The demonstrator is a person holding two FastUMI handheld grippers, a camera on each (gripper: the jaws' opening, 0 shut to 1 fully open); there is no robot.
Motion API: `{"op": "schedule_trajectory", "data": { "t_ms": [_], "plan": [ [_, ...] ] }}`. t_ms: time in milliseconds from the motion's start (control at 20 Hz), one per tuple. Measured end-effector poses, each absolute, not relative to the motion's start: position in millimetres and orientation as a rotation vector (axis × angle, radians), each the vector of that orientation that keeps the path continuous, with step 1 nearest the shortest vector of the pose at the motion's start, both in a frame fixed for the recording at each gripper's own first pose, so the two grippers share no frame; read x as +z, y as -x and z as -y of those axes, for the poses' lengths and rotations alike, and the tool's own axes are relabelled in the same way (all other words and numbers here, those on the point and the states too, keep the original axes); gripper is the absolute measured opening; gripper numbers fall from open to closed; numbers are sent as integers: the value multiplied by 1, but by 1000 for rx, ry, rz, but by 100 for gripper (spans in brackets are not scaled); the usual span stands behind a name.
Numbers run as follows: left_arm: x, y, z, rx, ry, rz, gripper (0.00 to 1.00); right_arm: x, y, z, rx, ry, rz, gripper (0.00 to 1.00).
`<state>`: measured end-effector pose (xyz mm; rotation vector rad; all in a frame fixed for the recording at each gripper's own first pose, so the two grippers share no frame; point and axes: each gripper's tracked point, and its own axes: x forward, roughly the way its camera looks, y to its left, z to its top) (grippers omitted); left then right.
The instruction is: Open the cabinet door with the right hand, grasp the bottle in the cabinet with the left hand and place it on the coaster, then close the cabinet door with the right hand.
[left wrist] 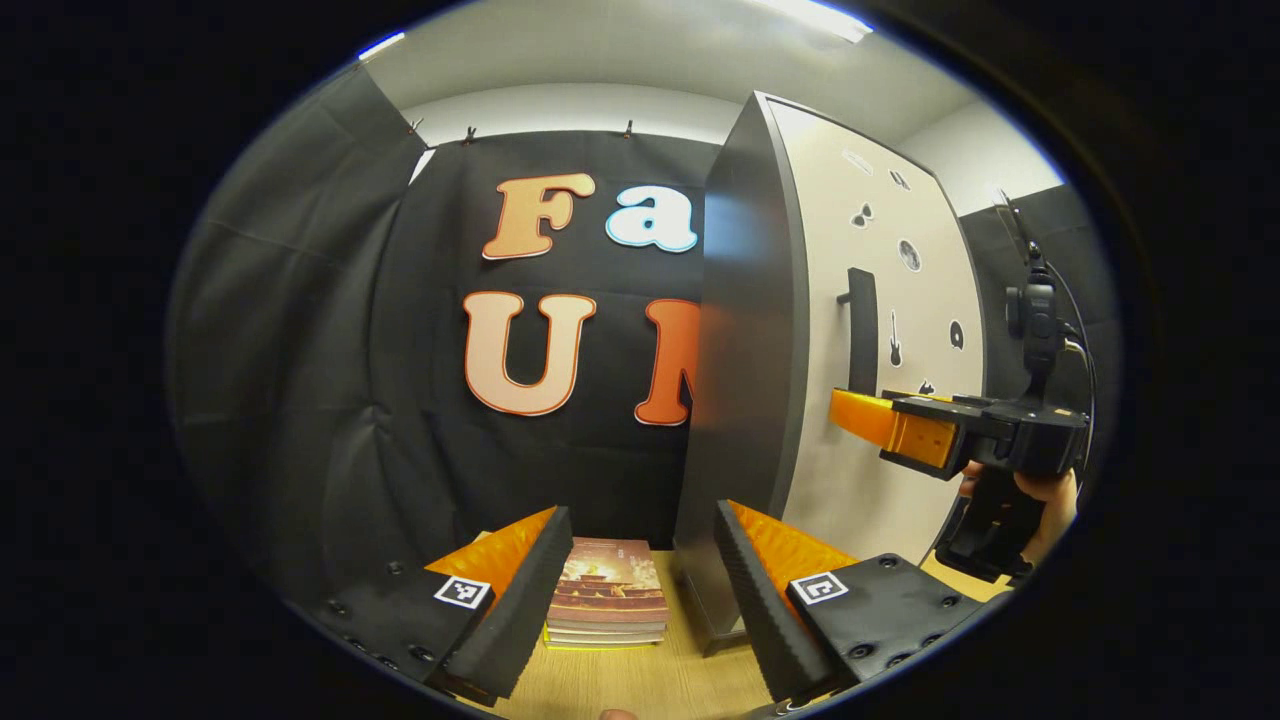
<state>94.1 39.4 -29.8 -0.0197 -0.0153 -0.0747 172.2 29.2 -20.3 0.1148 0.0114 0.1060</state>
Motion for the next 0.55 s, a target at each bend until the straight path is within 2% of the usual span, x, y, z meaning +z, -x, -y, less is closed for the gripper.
{"op": "schedule_trajectory", "data": {
  "t_ms": [150,550],
  "plan": [
    [-33,-100,-43,-95,11,11,94,-13,-164,-32,84,-103,1,95],
    [-19,-113,-51,-126,23,0,94,22,-89,-19,-29,-54,57,94]
  ]
}}
